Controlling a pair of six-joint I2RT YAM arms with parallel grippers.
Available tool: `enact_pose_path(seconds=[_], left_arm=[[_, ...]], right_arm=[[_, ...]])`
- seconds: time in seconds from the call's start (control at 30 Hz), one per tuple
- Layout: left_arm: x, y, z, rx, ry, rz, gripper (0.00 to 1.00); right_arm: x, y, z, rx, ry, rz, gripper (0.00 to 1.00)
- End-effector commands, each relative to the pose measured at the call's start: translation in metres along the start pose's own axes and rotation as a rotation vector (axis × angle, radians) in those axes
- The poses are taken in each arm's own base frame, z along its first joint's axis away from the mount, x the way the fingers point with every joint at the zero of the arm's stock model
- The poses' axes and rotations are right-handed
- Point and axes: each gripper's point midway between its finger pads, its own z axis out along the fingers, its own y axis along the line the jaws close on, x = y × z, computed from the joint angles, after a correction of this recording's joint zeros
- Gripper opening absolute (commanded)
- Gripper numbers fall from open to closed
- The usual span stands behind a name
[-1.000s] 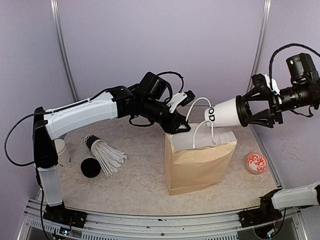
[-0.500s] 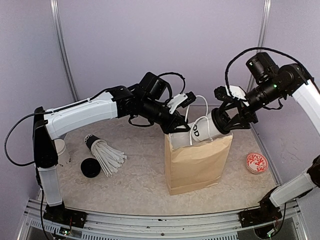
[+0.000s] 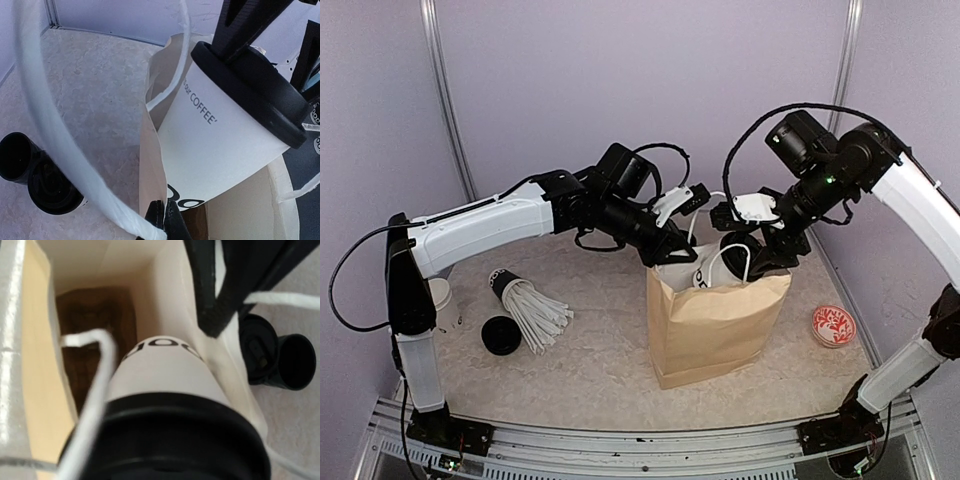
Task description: Pack the takeout coffee
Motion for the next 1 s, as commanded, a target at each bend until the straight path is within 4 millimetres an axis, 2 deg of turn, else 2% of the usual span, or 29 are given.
enact_pose_path(seconds=[0.0, 0.23, 0.33, 0.6, 0.63, 0.73, 0.8, 0.83, 0.87, 0.93, 0.97], left_arm=[[-0.017, -0.018, -0.016, 0.062, -0.03, 0.059, 0.03], [-0.011, -0.027, -0.011, 0.097, 0.01, 0.091, 0.02], [-0.011, -0.029, -0.012, 0.094, 0.012, 0.11, 0.05], [-0.021, -0.017, -0.021, 0.036, -0.008, 0.125, 0.14], [-0.021, -0.014, -0.021, 0.024, -0.007, 0.125, 0.19], [-0.031, -0.002, -0.026, -0.06, -0.03, 0.114, 0.45], [-0.042, 0.004, -0.033, -0.124, -0.076, 0.117, 0.54], [-0.045, 0.002, -0.035, -0.144, -0.098, 0.129, 0.56], [-0.054, -0.002, -0.047, -0.175, -0.139, 0.146, 0.6], [-0.058, -0.012, -0.059, -0.224, -0.201, 0.181, 0.67], [-0.065, -0.023, -0.075, -0.237, -0.251, 0.203, 0.69]], right_arm=[[0.006, -0.017, -0.004, 0.089, 0.061, -0.012, 0.46], [-0.004, -0.038, -0.026, 0.186, 0.049, -0.035, 0.46], [-0.001, -0.038, -0.024, 0.186, 0.07, -0.04, 0.46], [0.005, -0.026, -0.011, 0.139, 0.087, -0.038, 0.46], [0.004, -0.023, -0.013, 0.137, 0.083, -0.041, 0.46], [0.002, -0.016, -0.012, 0.128, 0.077, -0.042, 0.46], [0.002, -0.015, -0.012, 0.126, 0.075, -0.041, 0.46], [0.001, -0.015, -0.013, 0.127, 0.072, -0.041, 0.46], [0.0, -0.016, -0.013, 0.129, 0.069, -0.04, 0.46], [-0.002, -0.017, -0.015, 0.132, 0.063, -0.037, 0.46], [-0.003, -0.017, -0.015, 0.133, 0.059, -0.036, 0.46]])
